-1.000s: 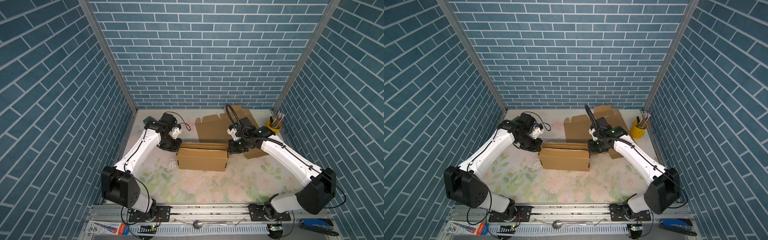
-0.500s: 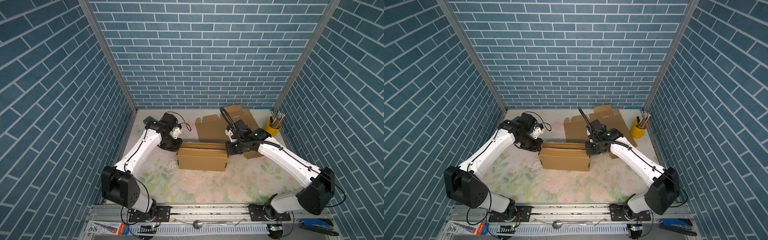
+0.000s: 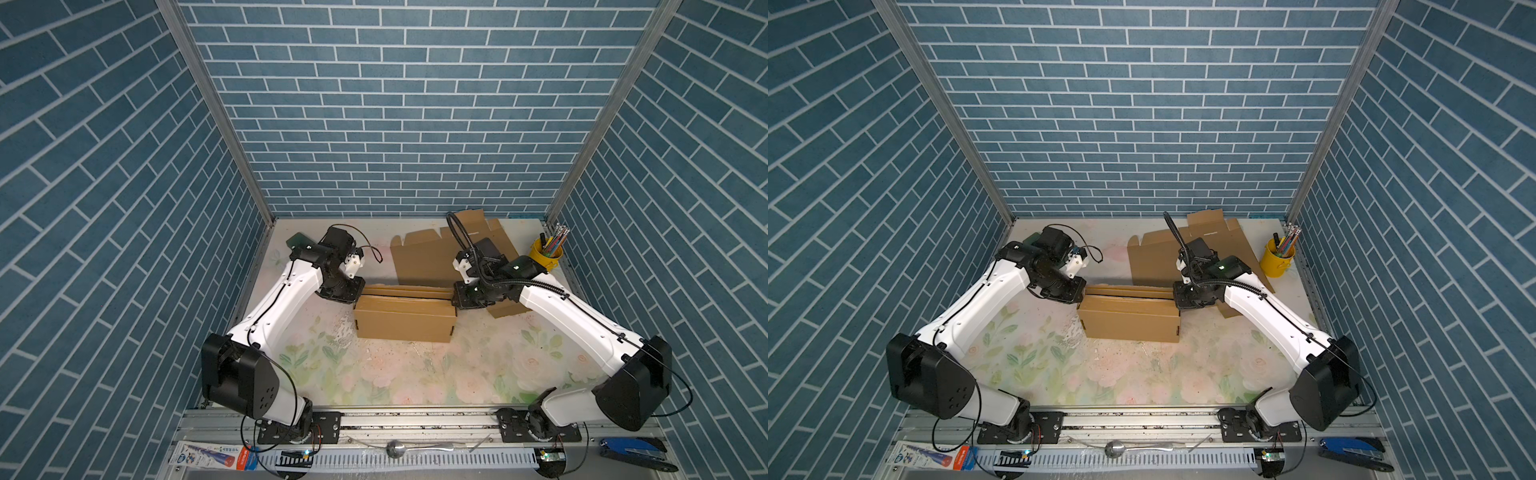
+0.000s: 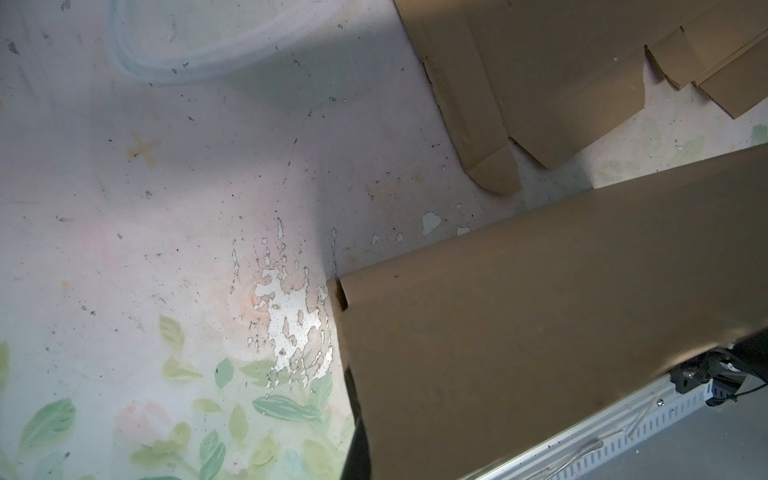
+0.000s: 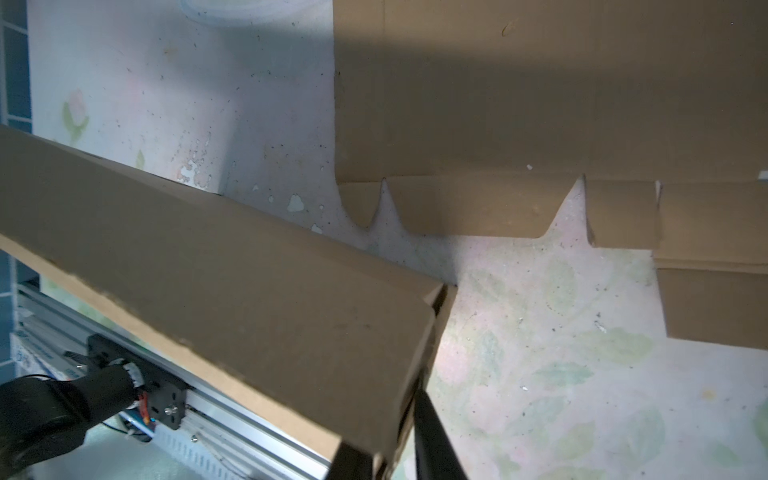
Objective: Fold the paper box
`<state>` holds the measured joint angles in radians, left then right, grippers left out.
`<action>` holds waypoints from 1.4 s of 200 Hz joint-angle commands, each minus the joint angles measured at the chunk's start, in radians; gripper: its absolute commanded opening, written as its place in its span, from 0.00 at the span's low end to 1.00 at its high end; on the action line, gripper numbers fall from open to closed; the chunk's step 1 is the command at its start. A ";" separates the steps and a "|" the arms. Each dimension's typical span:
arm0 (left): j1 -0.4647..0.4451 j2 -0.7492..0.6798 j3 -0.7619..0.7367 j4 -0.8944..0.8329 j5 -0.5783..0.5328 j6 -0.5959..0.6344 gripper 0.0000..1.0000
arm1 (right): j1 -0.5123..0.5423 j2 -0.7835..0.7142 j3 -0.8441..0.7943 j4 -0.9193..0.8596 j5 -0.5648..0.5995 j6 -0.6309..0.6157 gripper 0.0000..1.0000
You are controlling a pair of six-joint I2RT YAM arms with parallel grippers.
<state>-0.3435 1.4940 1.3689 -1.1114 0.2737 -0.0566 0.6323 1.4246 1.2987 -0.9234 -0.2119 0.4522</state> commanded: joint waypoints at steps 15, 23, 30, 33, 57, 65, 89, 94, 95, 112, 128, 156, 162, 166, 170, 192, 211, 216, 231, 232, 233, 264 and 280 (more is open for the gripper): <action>-0.018 0.044 -0.039 -0.051 0.003 0.000 0.00 | -0.064 -0.041 0.095 -0.109 -0.109 -0.074 0.49; -0.019 0.046 -0.036 -0.051 0.004 0.000 0.00 | -0.078 -0.039 0.124 -0.133 -0.126 -0.101 0.54; -0.019 0.048 -0.035 -0.053 0.004 0.001 0.00 | -0.087 -0.034 0.152 -0.155 -0.133 -0.125 0.57; -0.019 0.048 -0.034 -0.053 0.004 0.001 0.00 | -0.089 -0.031 0.163 -0.164 -0.133 -0.136 0.58; -0.019 0.051 -0.033 -0.053 0.002 0.002 0.00 | -0.092 0.005 0.296 -0.240 -0.069 -0.256 0.65; -0.019 0.051 -0.034 -0.053 0.003 0.003 0.00 | -0.083 0.013 0.320 -0.237 -0.030 -0.298 0.68; -0.019 0.051 -0.036 -0.050 0.003 0.003 0.00 | 0.033 0.051 0.347 -0.190 0.159 -0.520 0.76; -0.019 0.052 -0.036 -0.050 0.005 0.002 0.00 | 0.056 0.057 0.342 -0.167 0.180 -0.568 0.79; -0.019 0.052 -0.036 -0.050 0.005 0.002 0.00 | 0.061 0.058 0.341 -0.162 0.182 -0.575 0.80; -0.021 0.054 -0.036 -0.050 0.004 0.003 0.00 | 0.115 0.091 0.341 -0.090 0.188 -0.687 0.91; -0.022 0.055 -0.033 -0.053 0.003 0.003 0.00 | 0.157 0.127 0.352 -0.044 0.142 -0.762 0.99; -0.022 0.058 -0.027 -0.057 0.000 0.003 0.00 | 0.222 0.216 0.406 -0.053 0.064 -0.858 0.99; -0.023 0.058 -0.027 -0.057 -0.001 0.003 0.00 | 0.234 0.232 0.414 -0.059 0.056 -0.872 0.99; -0.023 0.058 -0.028 -0.056 -0.001 0.003 0.00 | 0.240 0.242 0.418 -0.062 0.054 -0.881 0.99; -0.023 0.058 -0.027 -0.056 -0.001 0.003 0.00 | 0.244 0.251 0.419 -0.064 0.053 -0.888 0.99; -0.025 0.057 -0.030 -0.056 -0.001 0.003 0.00 | 0.254 0.277 0.424 -0.057 0.034 -0.904 0.99; -0.026 0.058 -0.028 -0.055 0.001 0.003 0.00 | 0.256 0.294 0.424 -0.045 0.007 -0.905 0.99; -0.025 0.060 -0.027 -0.057 0.000 0.005 0.00 | 0.255 0.300 0.425 -0.043 0.001 -0.905 0.99; -0.027 0.060 -0.024 -0.059 0.001 0.003 0.00 | 0.257 0.318 0.425 -0.042 -0.007 -0.908 0.99; -0.026 0.059 -0.024 -0.059 0.001 0.004 0.00 | 0.256 0.319 0.426 -0.042 -0.008 -0.907 0.99; -0.026 0.059 -0.024 -0.059 0.001 0.004 0.00 | 0.255 0.320 0.426 -0.042 -0.008 -0.907 0.99; -0.026 0.058 -0.024 -0.061 -0.001 0.006 0.00 | 0.260 0.349 0.424 -0.030 -0.010 -0.921 0.99; -0.028 0.060 -0.024 -0.061 0.001 0.007 0.00 | 0.261 0.364 0.425 -0.028 0.000 -0.929 0.99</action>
<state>-0.3477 1.5017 1.3769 -1.1122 0.2695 -0.0563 0.8894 1.7588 1.6791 -0.9554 -0.1967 -0.4122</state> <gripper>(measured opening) 0.052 0.991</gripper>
